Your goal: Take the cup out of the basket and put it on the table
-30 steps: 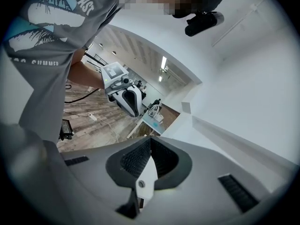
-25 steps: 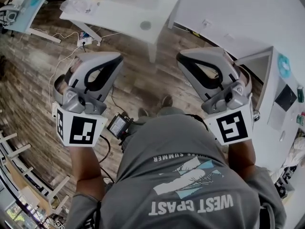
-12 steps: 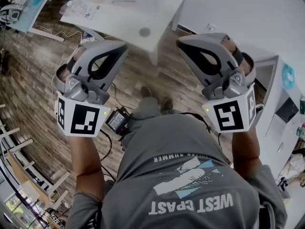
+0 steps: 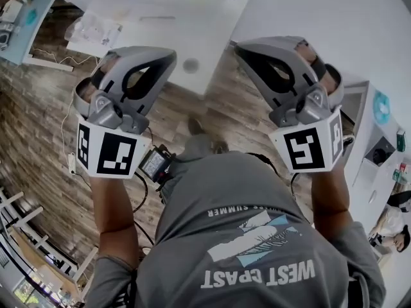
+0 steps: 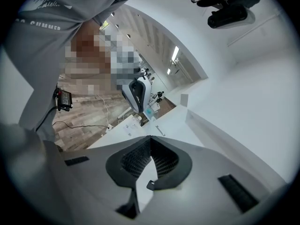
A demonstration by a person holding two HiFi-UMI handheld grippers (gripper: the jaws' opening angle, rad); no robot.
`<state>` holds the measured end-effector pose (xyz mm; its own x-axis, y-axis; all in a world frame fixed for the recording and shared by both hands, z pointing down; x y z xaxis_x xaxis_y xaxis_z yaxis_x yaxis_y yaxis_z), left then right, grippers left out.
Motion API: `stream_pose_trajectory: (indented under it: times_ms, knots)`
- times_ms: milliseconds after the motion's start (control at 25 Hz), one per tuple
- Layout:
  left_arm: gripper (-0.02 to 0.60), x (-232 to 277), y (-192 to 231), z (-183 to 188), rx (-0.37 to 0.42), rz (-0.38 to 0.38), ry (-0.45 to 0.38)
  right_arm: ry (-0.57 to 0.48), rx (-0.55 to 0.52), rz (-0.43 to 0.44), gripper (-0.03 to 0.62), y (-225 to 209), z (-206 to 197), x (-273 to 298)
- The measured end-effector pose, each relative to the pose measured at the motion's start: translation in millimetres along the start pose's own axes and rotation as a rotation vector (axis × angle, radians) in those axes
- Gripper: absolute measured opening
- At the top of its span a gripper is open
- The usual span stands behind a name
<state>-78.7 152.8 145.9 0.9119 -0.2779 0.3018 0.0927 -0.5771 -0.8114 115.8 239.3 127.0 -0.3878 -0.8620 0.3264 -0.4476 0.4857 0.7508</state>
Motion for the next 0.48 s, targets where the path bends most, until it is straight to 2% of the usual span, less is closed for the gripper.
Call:
stream_pose_trajectory:
  times_ms: [200,480]
  knots:
    - [0.009,9,24,-28,-0.004,0.025,-0.052,0.031,-0.017,-0.013,0.012,-17,1,30]
    - [0.009,19,43,-56,-0.018,0.019,-0.062,0.051,-0.004,-0.001,0.012,-34,-2,63]
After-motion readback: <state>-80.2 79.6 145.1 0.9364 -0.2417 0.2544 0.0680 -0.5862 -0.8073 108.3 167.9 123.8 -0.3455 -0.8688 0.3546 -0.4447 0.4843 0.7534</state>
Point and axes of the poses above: the fingertips, and each gripper's own axes: x forward along the fingers, y to its left, z out of its top, the point moved 10 cm from there along -x, backward along the fingers, and after that the axes turned 7 degrees about x, right-handed, at the moved point
